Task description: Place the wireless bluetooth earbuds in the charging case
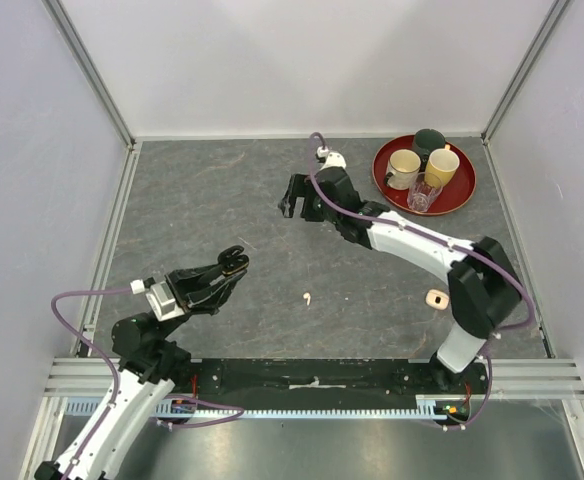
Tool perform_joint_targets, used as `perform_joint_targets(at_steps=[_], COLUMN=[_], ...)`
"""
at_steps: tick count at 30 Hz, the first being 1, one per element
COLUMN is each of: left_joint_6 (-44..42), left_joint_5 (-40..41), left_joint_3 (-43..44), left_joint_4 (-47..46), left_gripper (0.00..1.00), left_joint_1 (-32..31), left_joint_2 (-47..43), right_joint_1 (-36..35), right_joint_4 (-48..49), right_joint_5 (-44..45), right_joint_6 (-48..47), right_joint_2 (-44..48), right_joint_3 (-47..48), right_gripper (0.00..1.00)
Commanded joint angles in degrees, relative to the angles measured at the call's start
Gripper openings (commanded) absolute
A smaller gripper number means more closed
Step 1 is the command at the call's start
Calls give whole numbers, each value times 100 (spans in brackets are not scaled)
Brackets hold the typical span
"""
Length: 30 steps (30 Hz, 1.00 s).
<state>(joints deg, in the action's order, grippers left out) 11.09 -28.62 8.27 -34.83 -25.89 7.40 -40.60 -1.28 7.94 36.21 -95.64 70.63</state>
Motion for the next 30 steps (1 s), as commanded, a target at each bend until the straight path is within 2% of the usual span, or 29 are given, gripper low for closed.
perform_joint_targets(at_steps=[1,9,17,26,30], left_joint_6=[-362,-555,-573,-591,-591], left_joint_5=[-214,-223,-196,-100,-108], left_joint_3=[385,552,605,711,763], left_joint_4=[336,591,635,644,679], left_gripper=[2,2,2,2,2], left_joint_1=[-4,-13,-13,-4,-4], left_joint_2=[-125,-248,-292,-397,-432], right_joint_1=[-9,-53,-343,-782,-932], right_joint_4=[-373,-163,-83,-92,-92], right_joint_5=[-416,-1329,-1752,-1691,-1446], right_joint_6=[-9,255,413,484,440], right_joint_2=[-473,-1474,-2292,-3197,-3356], right_joint_3=[696,1225,1716,2455,2683], right_gripper=[98,98,84,73,71])
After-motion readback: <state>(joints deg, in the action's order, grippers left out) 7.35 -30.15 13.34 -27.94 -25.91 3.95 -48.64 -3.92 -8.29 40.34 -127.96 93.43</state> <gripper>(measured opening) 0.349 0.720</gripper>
